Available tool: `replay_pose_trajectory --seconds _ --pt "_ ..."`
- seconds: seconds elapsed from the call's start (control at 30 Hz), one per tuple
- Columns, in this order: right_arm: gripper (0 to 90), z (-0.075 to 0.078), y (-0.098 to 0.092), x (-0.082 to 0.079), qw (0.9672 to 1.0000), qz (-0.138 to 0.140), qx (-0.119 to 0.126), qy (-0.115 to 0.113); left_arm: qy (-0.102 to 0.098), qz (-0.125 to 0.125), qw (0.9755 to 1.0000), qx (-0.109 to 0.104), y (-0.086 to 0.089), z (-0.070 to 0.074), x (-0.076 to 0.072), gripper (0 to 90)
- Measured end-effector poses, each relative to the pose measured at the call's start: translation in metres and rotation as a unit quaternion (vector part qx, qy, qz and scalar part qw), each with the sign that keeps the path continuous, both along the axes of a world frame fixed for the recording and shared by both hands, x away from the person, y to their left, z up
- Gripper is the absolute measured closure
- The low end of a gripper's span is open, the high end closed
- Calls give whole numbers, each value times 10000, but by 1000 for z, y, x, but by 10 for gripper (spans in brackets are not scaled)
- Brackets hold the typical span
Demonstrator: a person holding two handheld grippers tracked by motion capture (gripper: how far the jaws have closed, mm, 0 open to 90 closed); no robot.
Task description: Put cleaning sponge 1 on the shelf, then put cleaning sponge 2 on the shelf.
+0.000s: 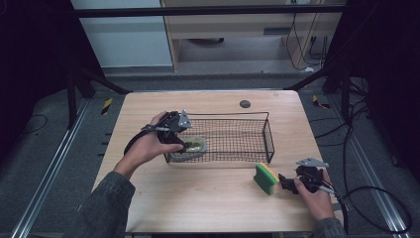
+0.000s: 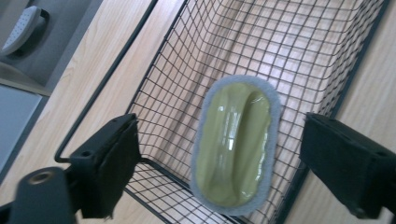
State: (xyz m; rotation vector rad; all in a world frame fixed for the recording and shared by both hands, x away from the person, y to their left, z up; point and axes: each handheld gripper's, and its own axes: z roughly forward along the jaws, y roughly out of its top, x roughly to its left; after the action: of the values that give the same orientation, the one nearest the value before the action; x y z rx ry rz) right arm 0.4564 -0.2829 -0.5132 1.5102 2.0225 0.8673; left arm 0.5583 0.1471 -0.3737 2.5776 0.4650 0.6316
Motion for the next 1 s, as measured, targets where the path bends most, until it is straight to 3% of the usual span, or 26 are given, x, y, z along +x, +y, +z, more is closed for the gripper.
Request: replay_pose_trajectory --seconds 0.1,0.27,0.43,0.63,0.83,1.0 --pt "7 0 0 0 10000 2 -3 -1 -17 60 9998 -197 2 -1 -10 72" --pt "7 0 0 0 10000 1 -1 0 -110 204 9992 -334 6 -1 -15 63" --pt "7 0 0 0 10000 3 -11 -7 -205 383 9965 -719 16 -1 -20 60" --pt "7 0 0 0 10000 1 -2 -1 -182 618 9937 -921 30 -2 -30 49" --pt "12 0 -1 0 10000 41 -5 -14 -158 1006 9856 -1353 53 -9 -51 45" --pt "67 6 -6 -7 10000 15 -90 -14 -27 1415 9721 -1873 79 -27 -69 47"
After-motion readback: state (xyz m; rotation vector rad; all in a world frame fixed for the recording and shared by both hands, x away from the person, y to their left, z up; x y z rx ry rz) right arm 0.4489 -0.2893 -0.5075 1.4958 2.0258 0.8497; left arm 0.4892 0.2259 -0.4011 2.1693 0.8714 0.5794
